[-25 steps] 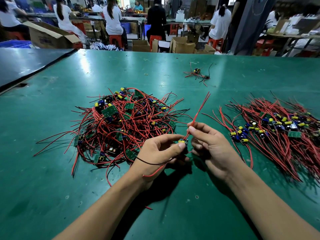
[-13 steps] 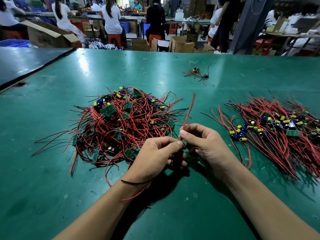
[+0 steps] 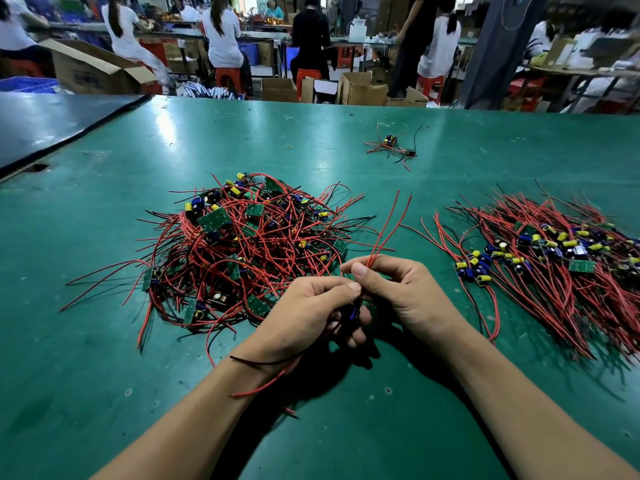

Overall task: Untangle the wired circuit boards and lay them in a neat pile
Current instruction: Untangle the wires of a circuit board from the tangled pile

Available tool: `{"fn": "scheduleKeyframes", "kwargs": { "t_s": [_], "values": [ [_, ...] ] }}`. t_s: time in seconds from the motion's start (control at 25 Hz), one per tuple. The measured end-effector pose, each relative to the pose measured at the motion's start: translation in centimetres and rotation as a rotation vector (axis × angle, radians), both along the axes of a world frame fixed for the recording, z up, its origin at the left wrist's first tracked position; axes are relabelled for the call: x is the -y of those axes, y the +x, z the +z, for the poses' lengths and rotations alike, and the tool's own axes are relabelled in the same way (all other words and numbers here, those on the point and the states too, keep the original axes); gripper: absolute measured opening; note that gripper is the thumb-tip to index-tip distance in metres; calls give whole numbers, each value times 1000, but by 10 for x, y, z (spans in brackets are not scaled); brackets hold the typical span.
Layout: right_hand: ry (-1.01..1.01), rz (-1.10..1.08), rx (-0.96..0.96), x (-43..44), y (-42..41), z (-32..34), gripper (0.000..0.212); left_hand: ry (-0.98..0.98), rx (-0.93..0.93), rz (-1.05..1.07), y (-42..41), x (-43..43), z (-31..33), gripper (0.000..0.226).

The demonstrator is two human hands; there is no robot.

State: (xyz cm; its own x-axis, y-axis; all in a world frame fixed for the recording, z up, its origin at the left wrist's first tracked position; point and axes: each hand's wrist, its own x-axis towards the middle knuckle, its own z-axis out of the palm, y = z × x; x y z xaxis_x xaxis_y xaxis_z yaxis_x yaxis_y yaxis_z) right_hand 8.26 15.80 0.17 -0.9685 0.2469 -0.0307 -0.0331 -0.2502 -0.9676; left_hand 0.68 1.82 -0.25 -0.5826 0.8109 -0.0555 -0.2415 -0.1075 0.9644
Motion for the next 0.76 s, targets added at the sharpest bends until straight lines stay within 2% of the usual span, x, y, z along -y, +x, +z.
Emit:
{"fn": "scheduleKeyframes", "kwargs": {
  "t_s": [0.16, 0.2, 0.44, 0.52, 0.68, 0.76],
  "values": [
    [354, -192, -46, 0, -4, -1, 17, -13, 18, 57, 3, -3, 2, 20],
    [379, -202, -41, 2, -5, -2, 18, -16, 19, 80, 4, -4, 2, 20],
    [-51, -54, 88, 8, -6, 3, 34, -53, -72, 157, 7, -4, 4, 27],
    [-2, -56, 92, 7, -3, 5, 32, -58, -93, 194, 8, -4, 3, 25],
    [328, -118, 101, 2, -1, 2, 29, -57, -133, 217, 10, -5, 1, 19],
    [252, -87, 90, 1, -2, 2, 27, -60, -120, 213, 9, -5, 2, 19]
  ]
}}
